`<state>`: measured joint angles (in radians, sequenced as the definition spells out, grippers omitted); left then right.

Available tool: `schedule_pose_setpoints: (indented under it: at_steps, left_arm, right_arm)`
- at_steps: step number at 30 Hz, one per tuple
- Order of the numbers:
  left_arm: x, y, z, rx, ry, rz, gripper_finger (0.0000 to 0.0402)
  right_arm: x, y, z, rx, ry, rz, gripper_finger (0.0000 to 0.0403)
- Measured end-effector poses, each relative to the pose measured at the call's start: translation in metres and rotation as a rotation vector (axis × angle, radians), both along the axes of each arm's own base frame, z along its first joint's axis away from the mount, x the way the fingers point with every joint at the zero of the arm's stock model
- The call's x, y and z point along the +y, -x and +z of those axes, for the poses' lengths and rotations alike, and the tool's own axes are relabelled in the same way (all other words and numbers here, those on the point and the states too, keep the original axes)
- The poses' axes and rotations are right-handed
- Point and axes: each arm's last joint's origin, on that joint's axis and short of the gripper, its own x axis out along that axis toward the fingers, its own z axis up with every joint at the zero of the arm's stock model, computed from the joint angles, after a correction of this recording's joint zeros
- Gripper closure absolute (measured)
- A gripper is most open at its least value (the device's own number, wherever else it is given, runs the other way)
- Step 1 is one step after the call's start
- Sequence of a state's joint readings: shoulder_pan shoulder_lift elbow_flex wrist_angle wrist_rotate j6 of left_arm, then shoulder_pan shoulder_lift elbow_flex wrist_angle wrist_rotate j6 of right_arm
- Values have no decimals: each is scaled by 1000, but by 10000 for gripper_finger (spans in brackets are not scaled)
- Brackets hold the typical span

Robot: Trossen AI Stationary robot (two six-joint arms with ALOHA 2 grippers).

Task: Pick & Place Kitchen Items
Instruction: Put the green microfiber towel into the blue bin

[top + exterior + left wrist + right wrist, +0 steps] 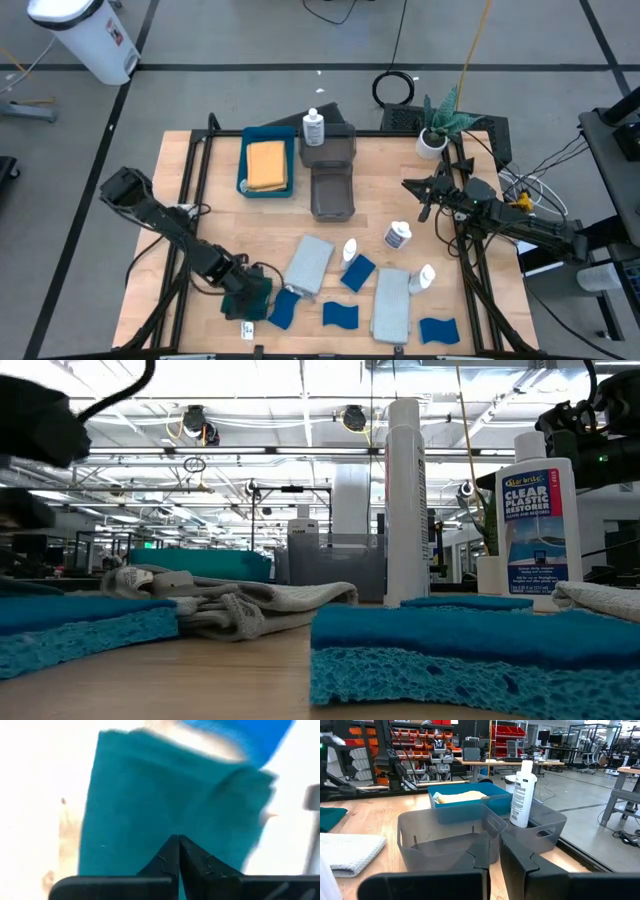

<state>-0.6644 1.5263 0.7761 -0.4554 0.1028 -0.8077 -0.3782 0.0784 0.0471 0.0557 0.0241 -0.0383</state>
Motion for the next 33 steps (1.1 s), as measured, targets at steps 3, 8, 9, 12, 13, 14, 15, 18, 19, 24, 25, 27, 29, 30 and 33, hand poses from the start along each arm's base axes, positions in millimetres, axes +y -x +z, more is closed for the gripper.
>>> schedule_pose_setpoints:
  at_steps: [3,8,9,12,13,14,15,18,19,24,25,27,29,30,33]
  left_arm:
    - [8,0,17,-43,36,58,374]
    - [26,0,34,-102,5,151,286]
    - [29,1,34,-93,-14,157,265]
    - [37,6,31,-30,-82,144,201]
    - [38,7,29,-6,-98,128,181]
    - [39,7,26,17,-108,108,163]
    - [40,7,24,34,-113,83,147]
    - [41,6,19,45,-102,34,112]
    - [41,5,17,48,-91,26,105]
    - [43,3,3,60,-24,-11,95]
    - [44,4,-2,71,-26,-14,98]
    - [46,5,-8,92,-21,-9,106]
    - [48,7,-12,110,-11,-12,119]
    - [49,8,-13,118,-4,-16,126]
    - [50,11,-17,124,2,-21,155]
  right_arm:
    - [0,0,0,0,0,0,383]
    - [0,0,0,0,0,0,383]
    - [0,0,0,0,0,0,383]
    - [0,0,0,0,0,0,383]
    - [0,0,0,0,0,0,383]
    - [0,0,0,0,0,1,383]
    - [0,0,0,0,0,1,383]
    - [0,0,0,0,0,0,383]
    - [0,0,0,0,0,0,383]
    - [0,0,0,0,0,0,383]
    - [0,0,0,0,0,0,383]
    - [0,0,0,0,0,0,383]
    - [0,0,0,0,0,0,383]
    - [0,0,0,0,0,0,383]
    - [0,0,0,0,0,0,383]
